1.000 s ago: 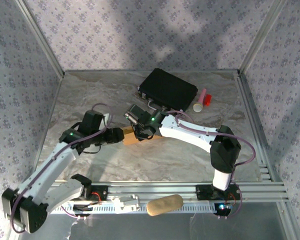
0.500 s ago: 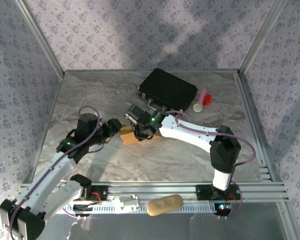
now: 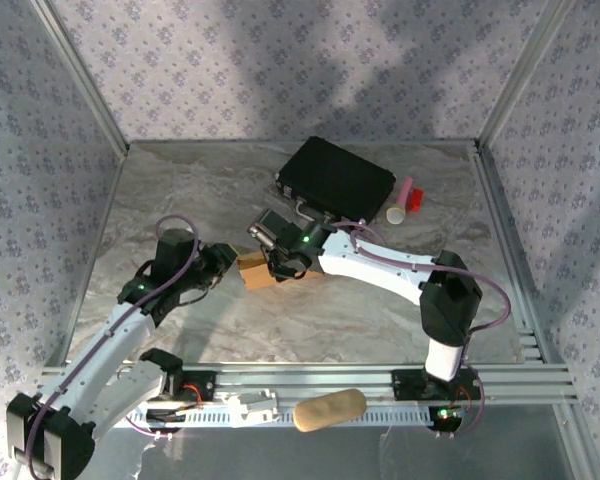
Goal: Fold the paper box
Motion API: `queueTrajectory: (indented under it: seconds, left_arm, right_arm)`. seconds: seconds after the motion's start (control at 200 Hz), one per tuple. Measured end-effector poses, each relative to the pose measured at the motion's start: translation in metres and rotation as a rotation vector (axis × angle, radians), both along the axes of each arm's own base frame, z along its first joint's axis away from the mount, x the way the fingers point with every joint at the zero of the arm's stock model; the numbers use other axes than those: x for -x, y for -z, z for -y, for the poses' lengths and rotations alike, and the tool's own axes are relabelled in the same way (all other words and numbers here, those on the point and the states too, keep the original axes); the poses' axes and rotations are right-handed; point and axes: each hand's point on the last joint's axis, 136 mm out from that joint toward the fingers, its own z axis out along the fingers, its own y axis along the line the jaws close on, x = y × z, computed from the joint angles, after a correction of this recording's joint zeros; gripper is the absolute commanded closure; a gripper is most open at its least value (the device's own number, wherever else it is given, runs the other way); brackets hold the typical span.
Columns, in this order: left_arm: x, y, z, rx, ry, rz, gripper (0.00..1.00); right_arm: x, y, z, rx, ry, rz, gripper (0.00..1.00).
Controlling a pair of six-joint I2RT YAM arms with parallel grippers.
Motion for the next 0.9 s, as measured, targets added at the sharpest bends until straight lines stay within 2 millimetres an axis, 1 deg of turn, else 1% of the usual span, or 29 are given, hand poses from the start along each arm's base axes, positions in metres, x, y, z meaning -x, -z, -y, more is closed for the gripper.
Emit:
queueTrajectory:
  seconds: [0.08, 0.23, 0.345, 0.45, 0.63, 0.705, 0.775, 0.899]
  left_arm:
    - [0.0005, 0.0033, 0.0004, 0.002, 0.002, -0.005, 0.78]
    - [-0.0010, 0.0030, 0.0018, 0.011, 0.004, 0.008, 0.78]
    - [-0.0006, 0.0030, 0.0023, 0.021, 0.005, 0.017, 0.87]
    - [-0.0014, 0.0022, 0.0041, 0.032, 0.011, 0.029, 0.93]
    - [-0.0001, 0.0040, 0.0048, 0.046, 0.018, 0.047, 0.96]
    - [0.0005, 0.0061, 0.0046, 0.050, 0.018, 0.055, 0.98]
    - [0.0011, 0.0077, 0.0043, 0.051, 0.018, 0.058, 0.99]
    - [0.0016, 0.0091, 0.0039, 0.042, 0.023, 0.060, 1.00]
  right_arm:
    - [-0.0003, -0.0001, -0.0005, -0.002, 0.000, 0.001, 0.70]
    - [-0.0008, -0.0003, -0.0006, -0.004, 0.001, 0.002, 0.70]
    - [-0.0005, -0.0001, -0.0005, -0.003, 0.000, 0.002, 0.70]
    - [-0.0006, -0.0001, -0.0006, -0.004, 0.000, 0.002, 0.70]
    - [-0.0008, -0.0001, -0.0005, -0.003, 0.001, 0.002, 0.70]
    - [-0.0007, -0.0001, -0.0005, -0.003, 0.000, 0.002, 0.69]
    - [-0.0007, 0.0000, -0.0004, -0.003, 0.000, 0.002, 0.64]
    - [-0.0006, 0.0000, -0.0005, -0.003, 0.000, 0.002, 0.59]
